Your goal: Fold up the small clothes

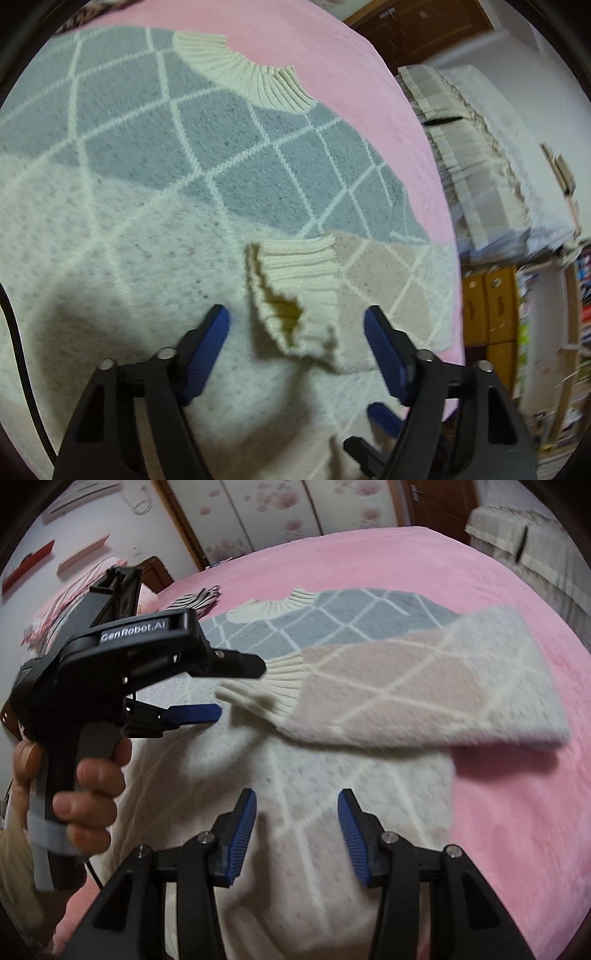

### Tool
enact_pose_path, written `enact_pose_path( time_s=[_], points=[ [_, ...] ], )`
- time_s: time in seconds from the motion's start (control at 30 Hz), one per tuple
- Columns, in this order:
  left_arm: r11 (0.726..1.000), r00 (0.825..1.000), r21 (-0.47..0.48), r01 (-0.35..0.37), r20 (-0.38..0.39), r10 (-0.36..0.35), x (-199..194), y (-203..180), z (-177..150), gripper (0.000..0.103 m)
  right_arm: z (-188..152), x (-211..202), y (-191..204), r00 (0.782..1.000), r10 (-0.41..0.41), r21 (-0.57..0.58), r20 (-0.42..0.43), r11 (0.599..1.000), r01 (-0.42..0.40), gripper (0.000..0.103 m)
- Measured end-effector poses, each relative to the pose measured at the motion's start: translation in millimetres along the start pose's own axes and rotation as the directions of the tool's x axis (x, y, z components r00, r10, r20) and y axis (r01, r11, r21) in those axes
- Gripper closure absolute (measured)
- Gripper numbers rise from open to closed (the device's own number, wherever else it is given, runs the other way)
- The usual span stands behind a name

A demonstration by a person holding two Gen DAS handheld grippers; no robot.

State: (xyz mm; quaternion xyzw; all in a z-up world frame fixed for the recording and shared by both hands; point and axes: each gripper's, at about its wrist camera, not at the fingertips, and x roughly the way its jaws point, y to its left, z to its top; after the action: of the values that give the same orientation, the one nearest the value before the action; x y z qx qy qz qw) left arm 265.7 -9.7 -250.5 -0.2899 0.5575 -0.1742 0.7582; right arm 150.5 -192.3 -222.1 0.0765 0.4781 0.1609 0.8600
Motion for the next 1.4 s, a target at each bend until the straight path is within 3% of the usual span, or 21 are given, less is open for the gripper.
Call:
enact_pose_path(
  time_s=[0.23,0.3,0.43,0.57,0.67,0.77,0.93,1.03,1.17,1.4],
  points=[
    [0.999,0.999,-0.046,0.023,-0.027,-0.025,13.9,-2.3,4.6,0.072,2.6,-12.2,-12.9,0.999,-0.038,0.025,0.037,0.999,0.037,0.057],
    [1.0,1.0,-0.027,0.003,-0.018,-0.003,14.5,-6.5,3.0,0.092,4.5,-14.2,-14.8,0.998,-0.044,0.028,0.048,0.999,0.043,0.057],
    [0.991,0.994,0.08,-0.108,0.033,0.106,10.4,-27.0,-0.7,0.094,6.9,-18.8,-17.2,0.995,-0.075,0.024,0.064,0.997,0.074,0.057],
    [0.946,0.971,0.236,-0.221,0.148,0.19,-3.7,-66.6,0.3,0.095,6.8,-22.4,-24.1,0.991,-0.112,0.033,0.066,0.993,0.11,0.057],
    [0.906,0.944,0.319,-0.279,0.265,0.197,-29.4,-97.1,7.7,0.095,6.9,-27.7,-38.0,0.989,-0.134,0.063,0.064,0.99,0.13,0.057],
    [0.873,0.901,0.35,-0.34,0.387,0.196,-63.1,-114.3,19.8,0.095,8.5,-34.0,-56.8,0.985,-0.159,0.103,0.071,0.983,0.151,0.057],
    [0.85,0.821,0.303,-0.431,0.524,0.229,-108.0,-105.5,44.1,0.095,16.5,-36.5,-90.0,0.973,-0.217,0.165,0.078,0.965,0.202,0.053],
    [0.855,0.8,0.242,-0.458,0.532,0.277,-120.7,-82.4,56.4,0.095,23.7,-34.9,-102.7,0.972,-0.219,0.2,0.085,0.96,0.199,0.053],
    [0.868,0.79,0.177,-0.464,0.527,0.314,-122.1,-50.0,68.1,0.095,37.0,-24.1,-103.3,0.968,-0.238,0.195,0.086,0.956,0.218,0.053],
    [0.886,0.809,0.127,-0.445,0.482,0.337,-108.8,-9.9,82.9,0.095,45.7,3.2,-91.3,0.968,-0.247,0.143,0.054,0.961,0.237,0.053]
  ],
)
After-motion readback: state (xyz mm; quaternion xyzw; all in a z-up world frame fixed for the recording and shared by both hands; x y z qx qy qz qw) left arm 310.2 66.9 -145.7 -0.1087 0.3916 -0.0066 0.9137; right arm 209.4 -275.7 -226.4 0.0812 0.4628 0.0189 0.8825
